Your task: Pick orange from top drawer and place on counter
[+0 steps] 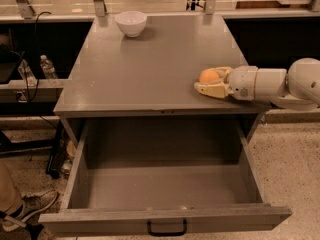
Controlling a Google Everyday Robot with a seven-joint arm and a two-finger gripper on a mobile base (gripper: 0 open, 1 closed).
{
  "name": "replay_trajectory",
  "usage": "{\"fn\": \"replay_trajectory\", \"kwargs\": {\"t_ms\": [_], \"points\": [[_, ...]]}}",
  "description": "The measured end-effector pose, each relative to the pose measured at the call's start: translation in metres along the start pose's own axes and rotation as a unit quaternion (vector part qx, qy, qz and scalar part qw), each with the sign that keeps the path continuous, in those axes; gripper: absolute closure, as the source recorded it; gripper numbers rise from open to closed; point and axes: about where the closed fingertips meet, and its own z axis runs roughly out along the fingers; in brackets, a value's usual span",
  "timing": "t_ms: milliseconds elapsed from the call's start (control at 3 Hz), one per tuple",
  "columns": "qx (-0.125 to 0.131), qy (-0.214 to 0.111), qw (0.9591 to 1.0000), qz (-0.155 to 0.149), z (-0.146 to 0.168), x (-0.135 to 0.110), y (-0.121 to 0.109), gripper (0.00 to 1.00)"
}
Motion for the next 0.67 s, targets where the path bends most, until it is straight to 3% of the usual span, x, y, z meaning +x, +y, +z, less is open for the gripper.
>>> {"fn": "replay_trajectory", "kwargs": {"t_ms": [333, 667], "points": [[-0.003, 0.000, 1.0000, 0.000, 0.0032, -0.0007, 0.0015, 0.00], [-0.001, -0.002, 1.0000, -0.003, 0.0016, -0.0034, 0.0021, 0.00]]}}
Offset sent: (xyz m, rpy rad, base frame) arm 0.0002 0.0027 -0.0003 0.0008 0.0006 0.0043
